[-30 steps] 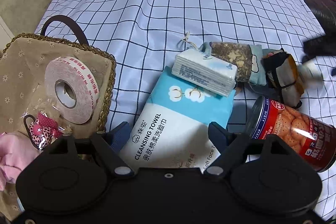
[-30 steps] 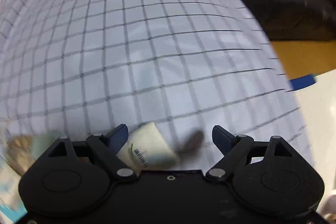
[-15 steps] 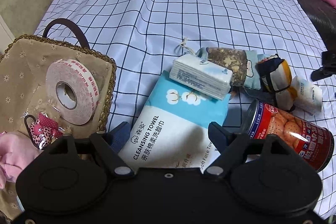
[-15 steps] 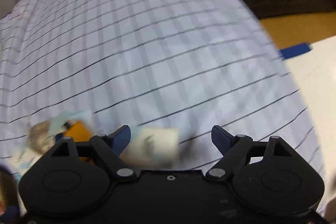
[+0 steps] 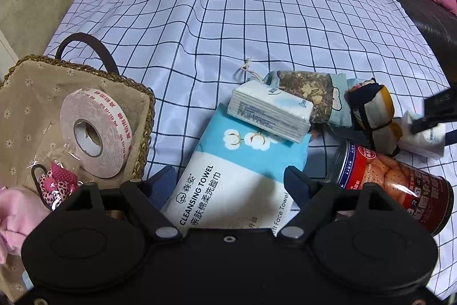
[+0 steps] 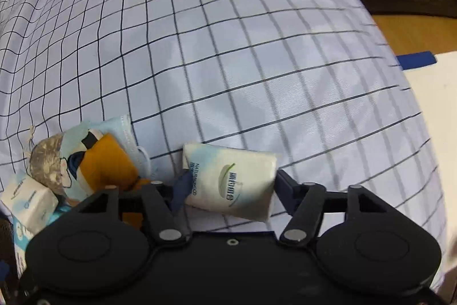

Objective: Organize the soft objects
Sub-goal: 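Grasp the small white tissue pack with the right gripper while the left gripper grasps the white tissue packet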

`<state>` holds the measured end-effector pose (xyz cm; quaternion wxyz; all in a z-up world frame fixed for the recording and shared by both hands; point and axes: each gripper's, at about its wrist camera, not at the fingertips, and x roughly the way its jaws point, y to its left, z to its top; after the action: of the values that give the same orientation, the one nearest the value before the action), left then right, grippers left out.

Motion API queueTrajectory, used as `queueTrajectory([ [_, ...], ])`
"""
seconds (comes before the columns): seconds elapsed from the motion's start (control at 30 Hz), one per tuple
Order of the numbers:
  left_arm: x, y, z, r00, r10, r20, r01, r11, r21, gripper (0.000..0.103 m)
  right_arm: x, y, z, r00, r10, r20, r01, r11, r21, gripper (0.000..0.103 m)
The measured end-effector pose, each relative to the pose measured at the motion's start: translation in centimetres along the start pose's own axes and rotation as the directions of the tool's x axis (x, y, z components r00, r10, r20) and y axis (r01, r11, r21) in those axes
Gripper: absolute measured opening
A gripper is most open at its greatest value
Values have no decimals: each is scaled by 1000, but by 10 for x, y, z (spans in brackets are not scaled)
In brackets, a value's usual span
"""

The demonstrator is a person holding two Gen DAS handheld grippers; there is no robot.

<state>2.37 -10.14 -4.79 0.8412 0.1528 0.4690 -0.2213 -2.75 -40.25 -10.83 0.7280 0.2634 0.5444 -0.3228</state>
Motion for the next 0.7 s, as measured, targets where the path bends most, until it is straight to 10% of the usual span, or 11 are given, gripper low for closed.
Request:
queueTrajectory([
  [0.2,-3,-9,0,1000,2,21,-3,999,34,83,-12,-39,-14,999,-18,-27,19,999,46,35],
  [0.4,-6,-25,15,998,20,66,-25,997,77,95,-33,-49,-12,995,2,99,-10,997,76,91],
  [0.7,21,-41,35,992,78,103,-97,975,200,96,-11,-14,-7,996,-20,90,15,999,50,99],
])
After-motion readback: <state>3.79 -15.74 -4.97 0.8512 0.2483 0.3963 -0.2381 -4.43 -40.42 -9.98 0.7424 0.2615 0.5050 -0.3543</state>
